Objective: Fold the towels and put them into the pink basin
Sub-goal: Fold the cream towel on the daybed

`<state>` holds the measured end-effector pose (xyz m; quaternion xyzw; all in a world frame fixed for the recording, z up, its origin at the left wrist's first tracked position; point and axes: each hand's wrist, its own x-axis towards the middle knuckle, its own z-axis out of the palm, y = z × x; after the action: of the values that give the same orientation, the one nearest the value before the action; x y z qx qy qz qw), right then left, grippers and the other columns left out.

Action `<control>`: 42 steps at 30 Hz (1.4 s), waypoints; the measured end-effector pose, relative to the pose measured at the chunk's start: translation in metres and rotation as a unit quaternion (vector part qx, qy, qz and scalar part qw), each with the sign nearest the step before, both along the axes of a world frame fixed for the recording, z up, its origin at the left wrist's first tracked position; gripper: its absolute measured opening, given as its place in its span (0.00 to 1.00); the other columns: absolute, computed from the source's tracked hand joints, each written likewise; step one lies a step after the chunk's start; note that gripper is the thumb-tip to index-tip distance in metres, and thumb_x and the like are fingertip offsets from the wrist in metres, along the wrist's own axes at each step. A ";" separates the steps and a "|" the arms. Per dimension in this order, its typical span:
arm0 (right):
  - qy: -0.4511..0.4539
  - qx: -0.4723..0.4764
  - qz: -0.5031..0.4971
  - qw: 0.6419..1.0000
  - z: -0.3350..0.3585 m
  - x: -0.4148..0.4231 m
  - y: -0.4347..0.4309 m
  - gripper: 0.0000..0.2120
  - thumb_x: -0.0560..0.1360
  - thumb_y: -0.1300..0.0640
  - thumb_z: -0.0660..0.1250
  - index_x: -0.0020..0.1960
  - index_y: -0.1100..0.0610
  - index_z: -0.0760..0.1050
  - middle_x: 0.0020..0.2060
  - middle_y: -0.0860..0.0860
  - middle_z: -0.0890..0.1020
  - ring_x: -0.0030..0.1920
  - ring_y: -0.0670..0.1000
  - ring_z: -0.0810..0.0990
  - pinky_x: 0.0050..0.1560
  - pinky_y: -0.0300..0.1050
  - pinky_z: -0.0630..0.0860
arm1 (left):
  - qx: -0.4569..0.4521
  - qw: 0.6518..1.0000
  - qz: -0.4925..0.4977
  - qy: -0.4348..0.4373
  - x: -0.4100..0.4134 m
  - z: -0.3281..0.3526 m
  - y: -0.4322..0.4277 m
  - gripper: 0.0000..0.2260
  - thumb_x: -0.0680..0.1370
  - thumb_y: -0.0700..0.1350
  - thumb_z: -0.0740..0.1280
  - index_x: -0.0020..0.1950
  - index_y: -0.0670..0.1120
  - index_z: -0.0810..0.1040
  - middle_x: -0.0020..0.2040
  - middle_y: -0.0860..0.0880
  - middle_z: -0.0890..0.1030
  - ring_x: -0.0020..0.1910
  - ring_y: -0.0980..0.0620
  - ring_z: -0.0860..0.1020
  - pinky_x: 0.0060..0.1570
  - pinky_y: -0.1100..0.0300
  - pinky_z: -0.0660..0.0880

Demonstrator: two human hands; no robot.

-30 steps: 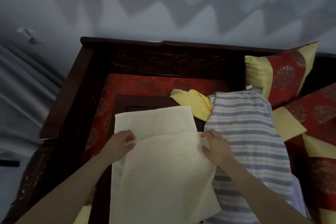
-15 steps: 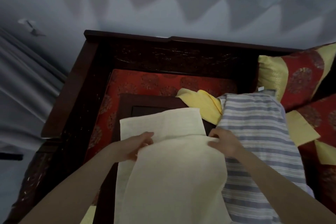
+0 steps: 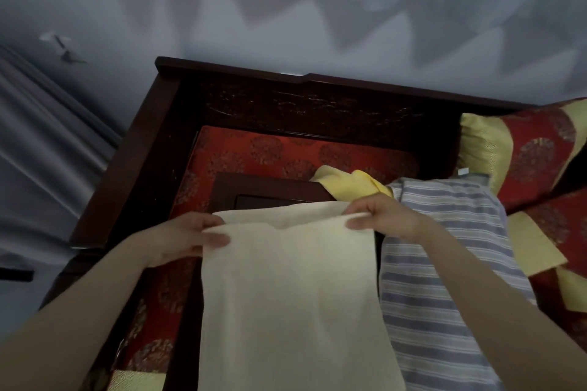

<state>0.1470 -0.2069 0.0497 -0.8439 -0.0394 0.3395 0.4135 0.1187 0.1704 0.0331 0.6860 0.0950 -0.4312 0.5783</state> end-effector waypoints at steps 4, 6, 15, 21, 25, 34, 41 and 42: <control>-0.202 -0.167 0.007 0.965 -0.059 0.019 0.014 0.03 0.72 0.57 0.72 0.45 0.53 0.83 0.49 0.50 0.82 0.53 0.50 0.77 0.59 0.45 0.70 | 0.264 0.931 -0.035 -0.249 0.022 -0.041 -0.004 0.08 0.74 0.42 0.71 0.47 0.37 0.81 0.46 0.42 0.81 0.49 0.45 0.79 0.44 0.64 0.72; -0.216 -0.238 0.062 0.945 -0.080 0.022 0.015 0.09 0.73 0.54 0.70 0.52 0.54 0.83 0.59 0.51 0.77 0.61 0.54 0.71 0.64 0.46 0.67 | 0.330 0.883 -0.079 -0.323 0.025 -0.060 -0.005 0.09 0.75 0.41 0.70 0.50 0.37 0.80 0.54 0.41 0.78 0.57 0.43 0.75 0.54 0.62 0.67; -0.247 -0.233 0.019 0.940 -0.087 0.034 0.016 0.07 0.74 0.60 0.66 0.49 0.59 0.82 0.50 0.56 0.81 0.51 0.57 0.79 0.53 0.47 0.74 | 0.343 0.879 -0.145 -0.297 0.045 -0.070 -0.010 0.20 0.71 0.41 0.72 0.61 0.44 0.72 0.51 0.44 0.78 0.51 0.46 0.78 0.50 0.56 0.73; -0.270 -0.242 0.014 0.932 -0.041 0.045 0.003 0.14 0.73 0.65 0.60 0.57 0.59 0.76 0.49 0.58 0.81 0.51 0.59 0.79 0.50 0.51 0.76 | 0.240 0.909 -0.118 -0.321 0.067 -0.022 -0.001 0.13 0.67 0.48 0.78 0.28 0.49 0.75 0.28 0.55 0.73 0.31 0.57 0.72 0.34 0.59 0.64; -0.325 -0.234 0.023 0.916 0.044 0.070 -0.006 0.09 0.74 0.66 0.63 0.50 0.61 0.80 0.46 0.54 0.80 0.48 0.54 0.78 0.51 0.46 0.75 | 0.219 0.883 -0.104 -0.401 0.091 0.065 0.002 0.19 0.65 0.57 0.76 0.34 0.42 0.77 0.32 0.47 0.77 0.33 0.57 0.74 0.36 0.60 0.68; -0.283 -0.025 0.018 0.959 0.198 0.032 -0.034 0.12 0.66 0.70 0.71 0.36 0.55 0.74 0.31 0.41 0.80 0.36 0.39 0.79 0.45 0.29 0.74 | 0.246 0.763 -0.169 -0.574 0.050 0.194 -0.002 0.11 0.68 0.64 0.64 0.40 0.58 0.76 0.42 0.63 0.80 0.36 0.68 0.77 0.34 0.76 0.67; -0.135 -0.012 0.083 0.987 0.139 -0.048 -0.047 0.07 0.73 0.67 0.68 0.48 0.58 0.75 0.30 0.42 0.80 0.31 0.39 0.76 0.36 0.32 0.71 | 0.262 0.789 -0.251 -0.496 -0.028 0.119 0.002 0.11 0.71 0.60 0.66 0.48 0.57 0.79 0.41 0.61 0.83 0.41 0.66 0.80 0.41 0.62 0.77; -0.103 -0.014 0.090 0.990 0.124 -0.062 -0.049 0.07 0.74 0.65 0.69 0.50 0.56 0.76 0.33 0.40 0.81 0.34 0.38 0.77 0.37 0.32 0.72 | 0.256 0.796 -0.267 -0.479 -0.039 0.105 0.003 0.09 0.71 0.59 0.68 0.48 0.58 0.79 0.42 0.62 0.82 0.41 0.67 0.80 0.42 0.63 0.77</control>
<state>0.0853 -0.2562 0.1739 -0.8730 -0.1534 0.2870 0.3632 0.0793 0.1733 0.1380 0.9261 -0.2742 -0.1448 0.2148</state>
